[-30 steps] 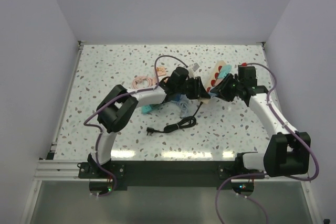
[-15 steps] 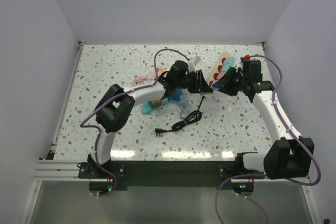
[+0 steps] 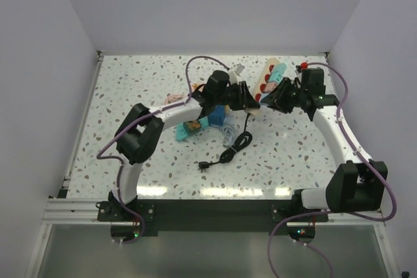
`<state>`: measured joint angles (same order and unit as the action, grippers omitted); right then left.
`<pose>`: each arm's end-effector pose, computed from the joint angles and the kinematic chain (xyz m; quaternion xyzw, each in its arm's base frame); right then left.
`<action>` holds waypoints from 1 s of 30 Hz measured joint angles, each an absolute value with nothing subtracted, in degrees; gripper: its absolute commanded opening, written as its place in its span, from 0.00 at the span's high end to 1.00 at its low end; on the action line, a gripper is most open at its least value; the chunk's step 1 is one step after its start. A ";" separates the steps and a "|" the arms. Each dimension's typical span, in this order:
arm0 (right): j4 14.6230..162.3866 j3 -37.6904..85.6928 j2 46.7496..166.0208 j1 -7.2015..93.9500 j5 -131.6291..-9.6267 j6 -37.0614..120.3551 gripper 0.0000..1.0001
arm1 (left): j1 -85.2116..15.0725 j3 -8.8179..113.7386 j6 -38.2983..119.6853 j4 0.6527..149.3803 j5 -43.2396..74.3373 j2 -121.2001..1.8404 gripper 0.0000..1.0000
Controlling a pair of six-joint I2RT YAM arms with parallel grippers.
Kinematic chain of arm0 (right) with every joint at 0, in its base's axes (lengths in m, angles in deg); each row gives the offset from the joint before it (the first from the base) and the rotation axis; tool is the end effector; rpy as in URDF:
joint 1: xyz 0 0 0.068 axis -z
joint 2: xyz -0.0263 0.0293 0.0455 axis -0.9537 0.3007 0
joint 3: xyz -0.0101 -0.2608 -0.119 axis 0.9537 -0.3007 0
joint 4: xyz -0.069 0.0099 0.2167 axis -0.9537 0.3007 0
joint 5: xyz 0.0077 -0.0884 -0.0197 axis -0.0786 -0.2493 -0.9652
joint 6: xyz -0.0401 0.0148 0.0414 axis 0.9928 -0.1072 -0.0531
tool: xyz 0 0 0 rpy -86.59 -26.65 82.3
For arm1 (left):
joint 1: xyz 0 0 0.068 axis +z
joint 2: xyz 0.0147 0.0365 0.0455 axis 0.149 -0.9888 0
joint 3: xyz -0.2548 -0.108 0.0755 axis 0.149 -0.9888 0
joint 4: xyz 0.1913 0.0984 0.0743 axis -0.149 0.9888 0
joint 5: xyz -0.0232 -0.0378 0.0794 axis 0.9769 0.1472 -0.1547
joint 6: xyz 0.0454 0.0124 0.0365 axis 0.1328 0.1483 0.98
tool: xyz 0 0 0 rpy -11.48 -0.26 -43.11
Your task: Pull the plug off the socket
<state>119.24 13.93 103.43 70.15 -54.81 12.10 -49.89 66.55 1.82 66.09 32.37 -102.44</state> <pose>0.2605 0.0280 0.3202 0.1873 0.8848 0.3036 0.2997 0.3379 -0.3218 0.2592 0.0588 0.8111 -0.5221 0.2571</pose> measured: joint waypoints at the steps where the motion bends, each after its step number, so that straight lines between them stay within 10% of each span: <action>1: 116.57 10.87 101.90 69.47 -55.42 10.94 1.00 | -49.76 66.55 1.90 67.32 31.58 -102.90 1.00; 14: 115.22 -1.90 88.81 65.23 -67.29 5.72 1.00 | -42.55 69.68 -0.37 75.60 21.27 -107.95 1.00; 30: 113.41 11.59 121.07 81.50 -77.73 7.03 1.00 | -44.56 66.51 5.20 75.21 26.05 -107.91 1.00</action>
<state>113.41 11.59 121.07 81.50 -77.73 7.03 -44.56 66.51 5.20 75.21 26.05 -107.91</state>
